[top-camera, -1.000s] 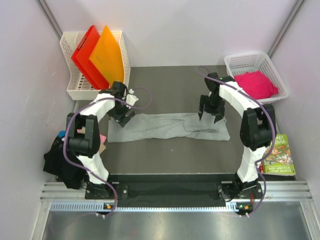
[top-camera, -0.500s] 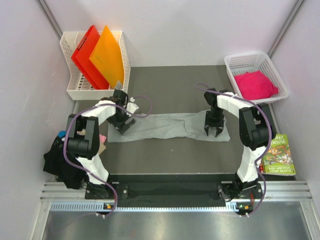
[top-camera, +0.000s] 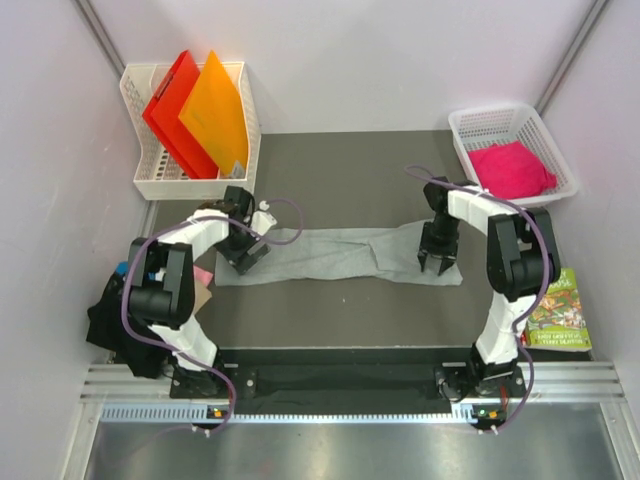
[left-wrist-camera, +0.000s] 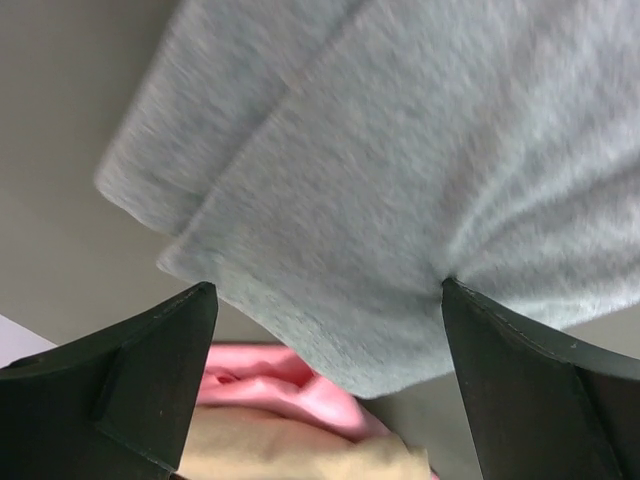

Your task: Fold and stack the t-shirts

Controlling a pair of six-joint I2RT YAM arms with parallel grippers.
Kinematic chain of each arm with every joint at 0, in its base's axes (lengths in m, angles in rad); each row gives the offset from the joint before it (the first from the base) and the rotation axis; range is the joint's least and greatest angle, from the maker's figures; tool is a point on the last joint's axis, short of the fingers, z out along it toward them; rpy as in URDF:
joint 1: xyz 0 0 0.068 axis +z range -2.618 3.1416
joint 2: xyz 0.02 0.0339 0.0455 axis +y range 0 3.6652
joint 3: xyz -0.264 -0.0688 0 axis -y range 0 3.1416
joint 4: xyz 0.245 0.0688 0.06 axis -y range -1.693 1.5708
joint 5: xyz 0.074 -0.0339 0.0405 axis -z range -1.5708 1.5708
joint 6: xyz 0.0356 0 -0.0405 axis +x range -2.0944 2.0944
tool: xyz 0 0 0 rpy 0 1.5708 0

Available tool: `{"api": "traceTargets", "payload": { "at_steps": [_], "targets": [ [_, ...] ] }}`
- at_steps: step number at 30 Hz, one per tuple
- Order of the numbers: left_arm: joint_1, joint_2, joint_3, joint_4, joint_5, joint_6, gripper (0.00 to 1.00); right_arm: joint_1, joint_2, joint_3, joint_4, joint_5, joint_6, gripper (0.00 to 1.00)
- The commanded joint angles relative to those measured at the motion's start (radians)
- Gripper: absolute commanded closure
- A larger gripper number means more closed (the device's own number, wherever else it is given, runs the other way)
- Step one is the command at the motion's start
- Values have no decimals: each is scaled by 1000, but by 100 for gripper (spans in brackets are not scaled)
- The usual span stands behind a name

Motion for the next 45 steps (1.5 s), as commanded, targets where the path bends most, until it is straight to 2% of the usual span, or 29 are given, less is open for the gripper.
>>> {"api": "traceTargets", "payload": {
  "at_steps": [1,7,11,18,21,27,30,39,45],
  "targets": [
    [7,-63,-53,-162,23,-10,1,-52,95,121,28,70,-36,54],
    [4,-125,-101,-219,34,-11,1,-57,250,359,3,105,-51,54],
    [2,-117,-108,-244,52,-17,1,-52,326,456,-21,41,-49,56],
    [0,-110,-27,-287,55,3,1,-15,218,333,-18,33,-69,52],
    [0,-100,32,-322,75,7,1,-21,231,367,-34,53,-72,52],
    [0,-61,287,-374,84,-3,1,-24,285,431,-81,56,-75,52],
    [-1,-38,365,-391,148,-14,1,-23,265,415,-80,70,-75,52],
    [-52,129,254,-285,127,-42,1,-30,287,433,-83,88,-68,55],
    [-55,203,272,-288,95,-59,1,-52,337,483,-86,93,-62,58]
  ]
}}
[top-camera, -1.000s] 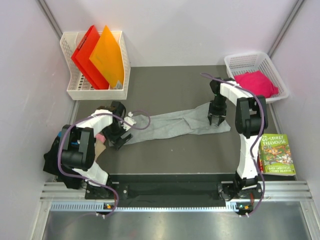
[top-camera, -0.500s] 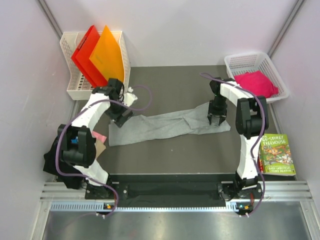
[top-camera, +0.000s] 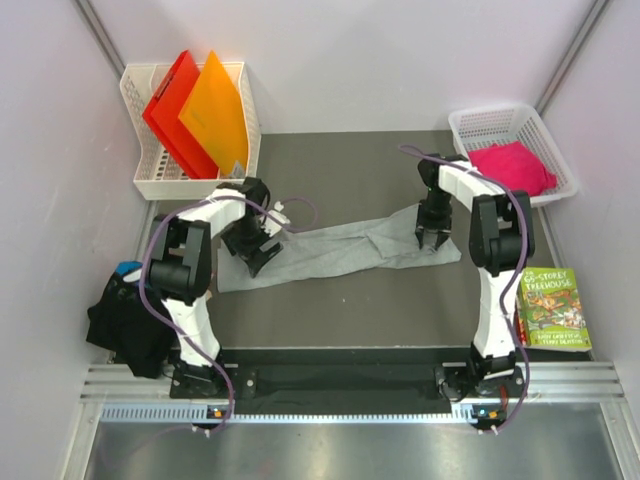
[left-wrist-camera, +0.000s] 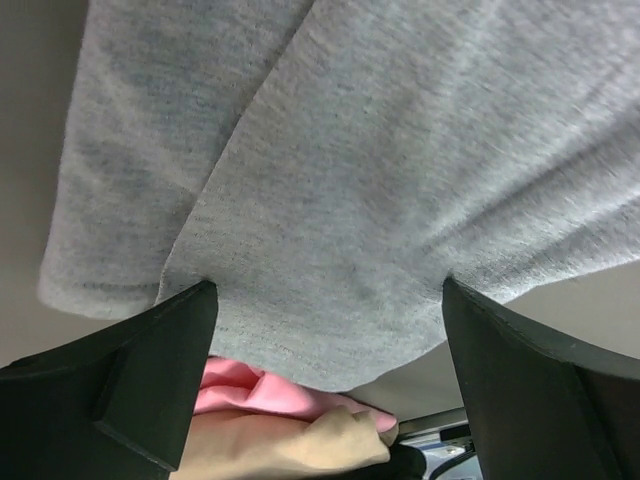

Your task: Fold and stack the t-shirts

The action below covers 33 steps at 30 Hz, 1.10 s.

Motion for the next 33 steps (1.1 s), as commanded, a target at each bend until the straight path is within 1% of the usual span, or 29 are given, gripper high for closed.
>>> {"api": "traceTargets", "payload": {
  "at_steps": [1,5,6,7,8,12,14,15,16,19,22,27,33],
  "targets": [
    [2,19,26,25,-12,-26,1,-25,67,79,53,35,11,58],
    [-21,77,94,-13,7,-75,1,-56,140,208,40,29,9,58],
    [-27,86,98,-28,7,-84,1,-59,159,237,36,25,5,58],
    [-35,89,103,-39,35,-96,1,-59,179,269,30,19,2,57],
    [-53,91,105,-47,40,-102,1,-60,217,329,16,13,-3,58],
    [-127,86,85,-106,92,-153,1,-65,275,414,22,-2,-3,57],
    [-176,76,60,-137,123,-190,1,-83,288,428,43,-47,-5,58],
    [-193,60,49,-142,164,-201,1,-92,289,426,84,-91,-1,57],
    [-222,51,39,-157,187,-213,1,-111,294,425,103,-170,0,57],
    [-256,29,-1,-165,258,-222,1,-134,312,455,154,-257,8,58],
    [-256,37,-38,-168,322,-227,1,-141,343,533,158,-297,0,57],
    [-258,49,-124,-120,361,-233,1,-155,377,587,181,-320,-14,58],
    [-256,13,-181,-126,447,-231,1,-172,413,642,287,-429,-5,58]
  ]
}}
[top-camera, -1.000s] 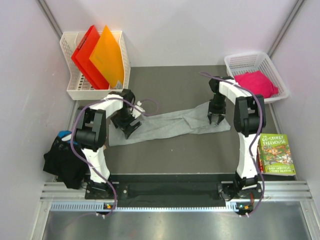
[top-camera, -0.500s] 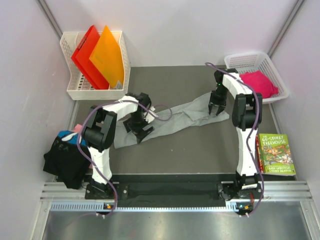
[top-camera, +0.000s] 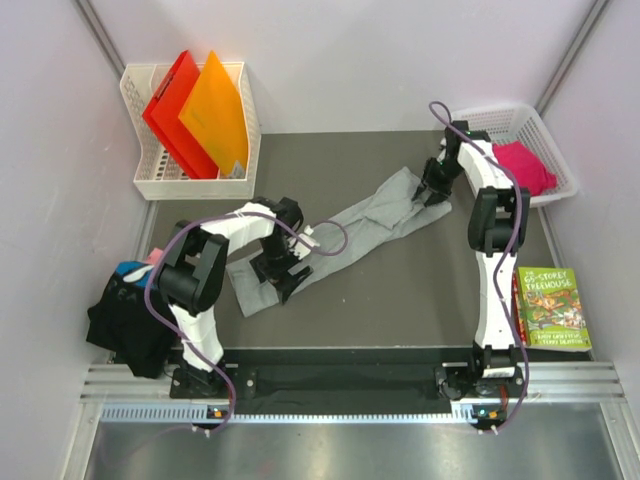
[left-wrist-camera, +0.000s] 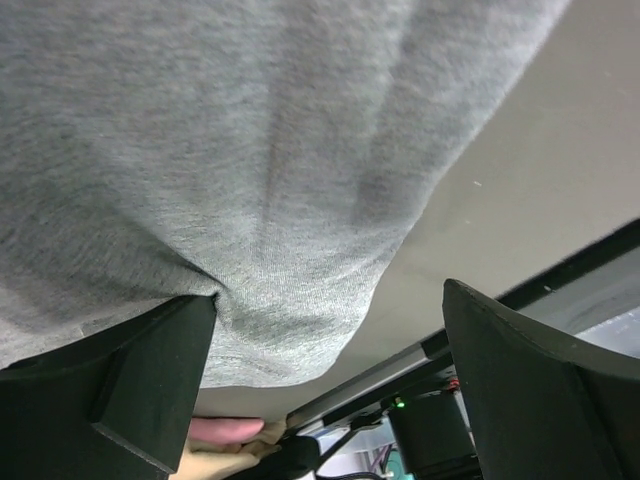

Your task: Fold and stack the t-shirts

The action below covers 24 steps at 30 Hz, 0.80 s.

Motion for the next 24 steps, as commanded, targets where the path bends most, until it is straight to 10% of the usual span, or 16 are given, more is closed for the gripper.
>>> {"api": "traceTargets", "payload": {
  "at_steps": [1,18,24],
  "targets": [
    [-13,32,-94,-41,258,-32,1,-15,78,62,288,-97,-1,58],
    [-159,159,182,-189,587,-103,1,-52,57,155,333,-142,39,54],
    [-144,94,204,-232,515,-57,1,-2,-116,89,196,151,-73,67]
  ]
}}
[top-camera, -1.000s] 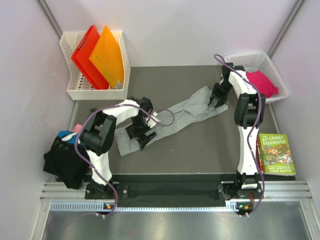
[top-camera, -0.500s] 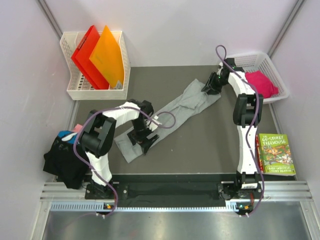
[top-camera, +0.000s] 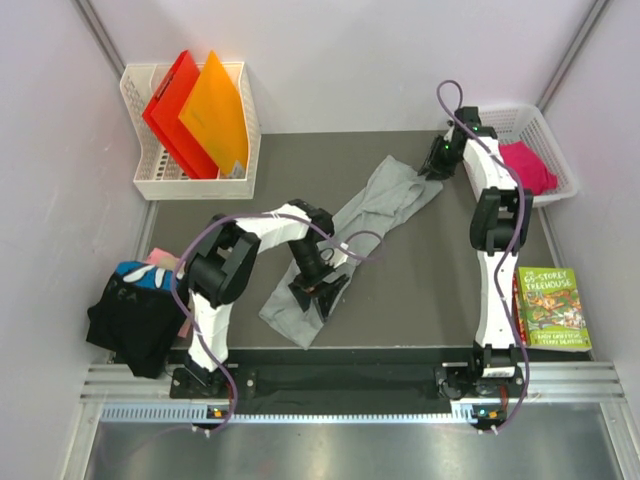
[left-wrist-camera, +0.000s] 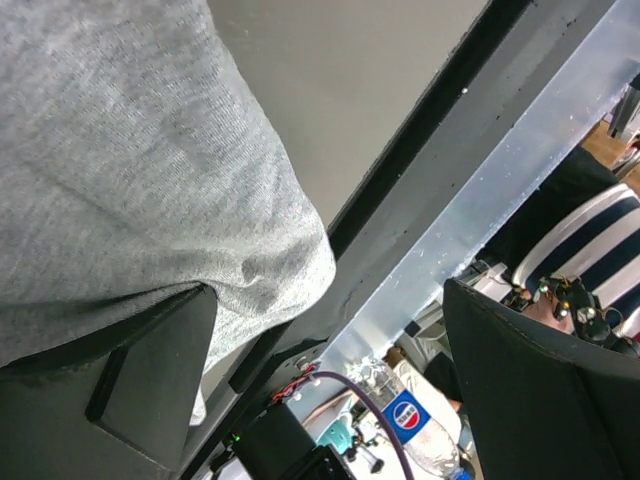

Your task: Fold and stack the t-shirts

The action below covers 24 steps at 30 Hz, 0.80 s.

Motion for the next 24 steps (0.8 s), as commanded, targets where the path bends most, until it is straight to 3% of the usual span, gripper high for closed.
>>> {"api": "traceTargets", "payload": {
  "at_steps": [1,4,9,15,24],
  "targets": [
    [38,-76,57,-106,30,63,1,44,-226,-52,-76,252,-82,61],
    [71,-128,87,-185,-15,117,1,101,-306,-84,-89,278,-90,59],
    [108,-217,165,-282,-77,173,1,239,-302,-95,-135,290,-90,57],
    [142,-287,198,-242,-176,132,1,372,-220,-175,-115,251,-41,59],
    [326,-342,179,-173,-233,112,1,402,-177,-221,-76,205,-19,62]
  ]
}}
